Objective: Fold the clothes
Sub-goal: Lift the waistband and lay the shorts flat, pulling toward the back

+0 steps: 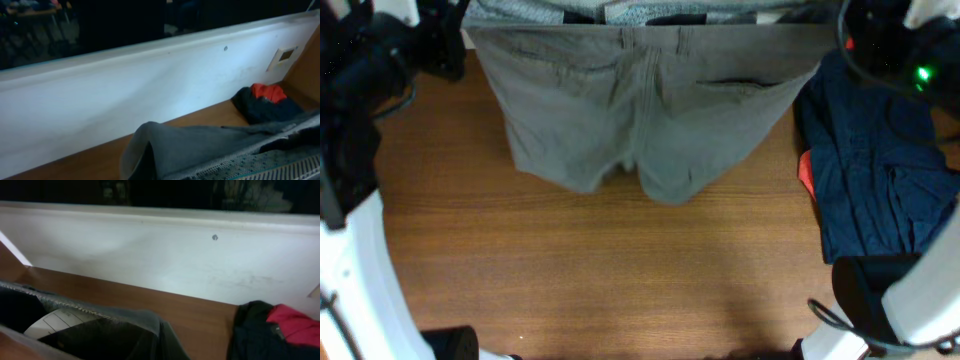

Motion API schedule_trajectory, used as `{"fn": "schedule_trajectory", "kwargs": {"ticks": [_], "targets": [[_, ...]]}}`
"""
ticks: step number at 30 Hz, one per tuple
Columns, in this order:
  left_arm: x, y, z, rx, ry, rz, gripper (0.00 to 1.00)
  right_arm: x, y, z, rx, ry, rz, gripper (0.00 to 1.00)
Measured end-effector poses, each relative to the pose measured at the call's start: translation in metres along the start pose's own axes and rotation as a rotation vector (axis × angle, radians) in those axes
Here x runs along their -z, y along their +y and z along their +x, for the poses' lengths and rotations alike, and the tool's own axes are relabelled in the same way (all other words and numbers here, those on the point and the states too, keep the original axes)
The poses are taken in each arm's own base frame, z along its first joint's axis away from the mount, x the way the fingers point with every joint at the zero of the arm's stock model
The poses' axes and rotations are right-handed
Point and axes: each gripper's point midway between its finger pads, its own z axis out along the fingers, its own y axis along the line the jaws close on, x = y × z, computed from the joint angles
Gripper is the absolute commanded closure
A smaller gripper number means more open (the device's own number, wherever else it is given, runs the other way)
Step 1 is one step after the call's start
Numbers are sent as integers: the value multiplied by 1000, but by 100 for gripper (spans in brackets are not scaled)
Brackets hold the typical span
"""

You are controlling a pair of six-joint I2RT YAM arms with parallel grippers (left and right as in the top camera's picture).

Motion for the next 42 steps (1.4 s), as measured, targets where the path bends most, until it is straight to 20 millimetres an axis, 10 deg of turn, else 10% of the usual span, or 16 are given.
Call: {"fn": "schedule_trajectory", "kwargs": {"ticks": [10,16,25,42], "targets": [[84,-26,15,14,44,-81,99,81,28,2,-9,-69,-23,96],[101,-26,35,49,113,-127,100,93,37,4,-39,-70,-55,96],[39,4,70,144,286,-147,100,-15,12,79,-192,346,-84,96],[-216,92,231,252,594,-139,99,-268,-57,181,-215,512,-80,96]]}}
